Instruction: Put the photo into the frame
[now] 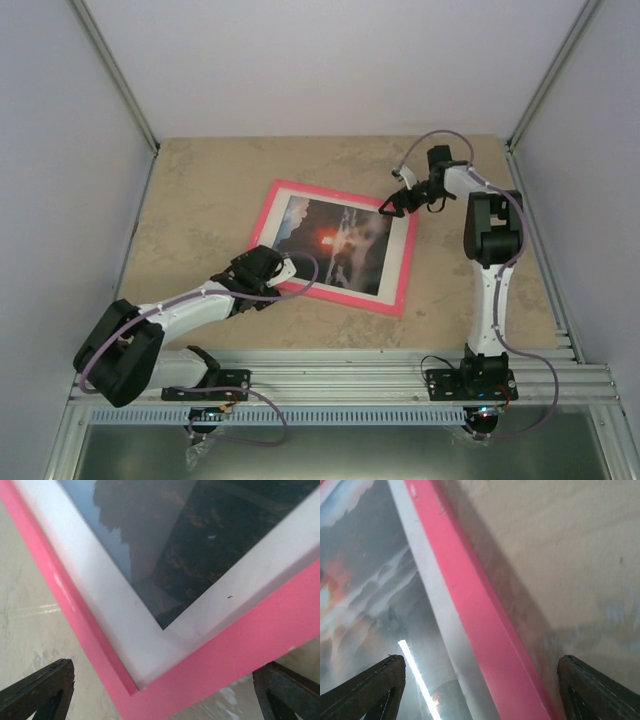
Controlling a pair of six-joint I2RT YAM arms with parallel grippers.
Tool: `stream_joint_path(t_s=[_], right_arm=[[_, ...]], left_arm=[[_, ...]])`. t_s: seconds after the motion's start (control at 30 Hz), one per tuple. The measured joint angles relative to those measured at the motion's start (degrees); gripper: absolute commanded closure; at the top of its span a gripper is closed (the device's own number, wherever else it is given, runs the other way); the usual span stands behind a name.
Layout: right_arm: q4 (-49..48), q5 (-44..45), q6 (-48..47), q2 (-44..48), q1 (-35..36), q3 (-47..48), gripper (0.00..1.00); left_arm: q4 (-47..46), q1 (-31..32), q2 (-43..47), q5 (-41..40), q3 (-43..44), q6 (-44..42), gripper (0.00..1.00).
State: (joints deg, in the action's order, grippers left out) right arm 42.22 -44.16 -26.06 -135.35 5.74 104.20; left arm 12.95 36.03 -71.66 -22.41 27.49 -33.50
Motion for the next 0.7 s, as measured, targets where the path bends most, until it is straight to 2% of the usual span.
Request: stream_joint_path(t_s=[0.4,0.53,0.7], right_arm=[[2.56,5.29,-13.25,19.54,-1.73,-29.11,0.15],[6.88,4.90,-15.34,21.53,-1.70,-31.45,0.14],[10.51,5.07,-15.41,20.20,-1.81,-28.28,0.14]], left_arm=[[-3.56,-7.85,-14.40,-2.82,10.93,2.86,0.01],[-3.67,-11.02,-17.11,1.64,15.17,5.64,0.01],[-2.38,-13.68,-13.84,7.39,15.98,7.39,0.01]])
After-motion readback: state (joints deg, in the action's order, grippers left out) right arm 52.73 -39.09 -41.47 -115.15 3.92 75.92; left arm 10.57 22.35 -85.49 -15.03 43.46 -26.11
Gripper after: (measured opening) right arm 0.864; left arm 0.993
